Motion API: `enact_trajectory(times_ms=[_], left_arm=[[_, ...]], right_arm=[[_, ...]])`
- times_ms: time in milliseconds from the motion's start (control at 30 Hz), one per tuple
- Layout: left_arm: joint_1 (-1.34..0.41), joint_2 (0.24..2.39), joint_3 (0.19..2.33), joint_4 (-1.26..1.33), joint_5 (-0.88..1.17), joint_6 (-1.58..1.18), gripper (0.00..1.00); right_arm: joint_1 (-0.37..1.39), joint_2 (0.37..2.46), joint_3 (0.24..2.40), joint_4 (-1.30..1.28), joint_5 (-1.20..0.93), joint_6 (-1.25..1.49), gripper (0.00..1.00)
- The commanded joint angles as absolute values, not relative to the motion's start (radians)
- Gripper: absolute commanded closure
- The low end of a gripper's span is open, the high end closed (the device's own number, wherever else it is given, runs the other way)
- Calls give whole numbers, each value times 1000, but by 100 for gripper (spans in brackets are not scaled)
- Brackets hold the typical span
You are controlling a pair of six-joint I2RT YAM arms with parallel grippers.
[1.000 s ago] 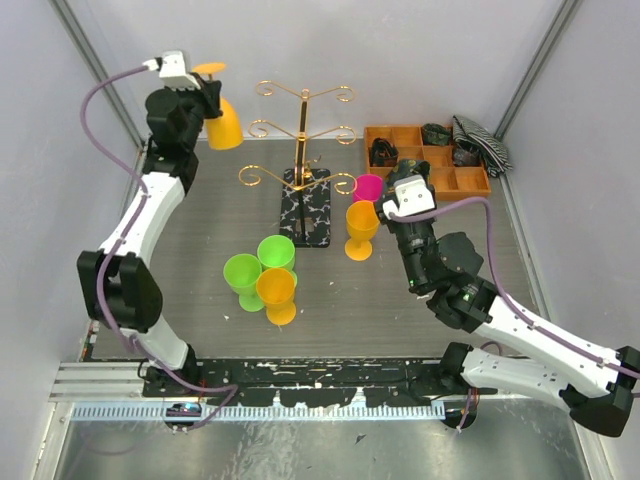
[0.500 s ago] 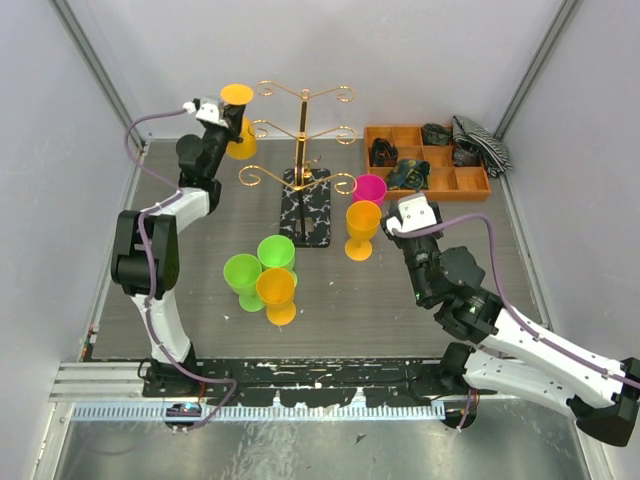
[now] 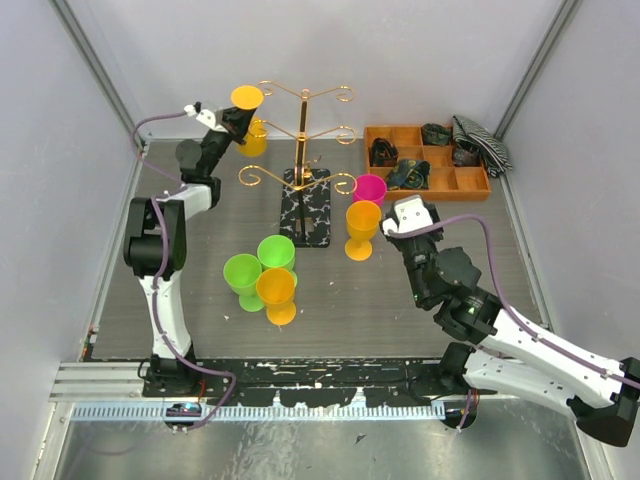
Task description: Place the wine glass upside down on the wine glass rack
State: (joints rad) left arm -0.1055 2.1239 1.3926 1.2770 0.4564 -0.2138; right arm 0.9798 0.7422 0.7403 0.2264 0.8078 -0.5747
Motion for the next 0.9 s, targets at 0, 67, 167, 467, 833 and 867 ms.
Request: enact_trajectory(times_ms=[0, 67, 167, 467, 833, 867], left_arm=[[-107, 2165, 1478, 1309, 587, -215, 100], [-107, 2185, 1514, 1310, 618, -225, 100], [-107, 2219, 1558, 1312, 635, -245, 100], [-107, 2333, 1702, 1311, 680, -314, 100], [-107, 2465, 1913, 1251, 758, -373, 100], [-106, 2476, 1931, 1239, 764, -373, 100]], right_arm=[[984, 748, 768, 233, 837, -589, 48], [986, 750, 768, 234, 841, -589, 47], [985, 756, 787, 208, 854, -588, 47], [986, 748, 818, 144, 881, -564, 49], [985, 769, 831, 146, 919, -588, 49], [985, 773, 832, 146, 921, -590, 49]])
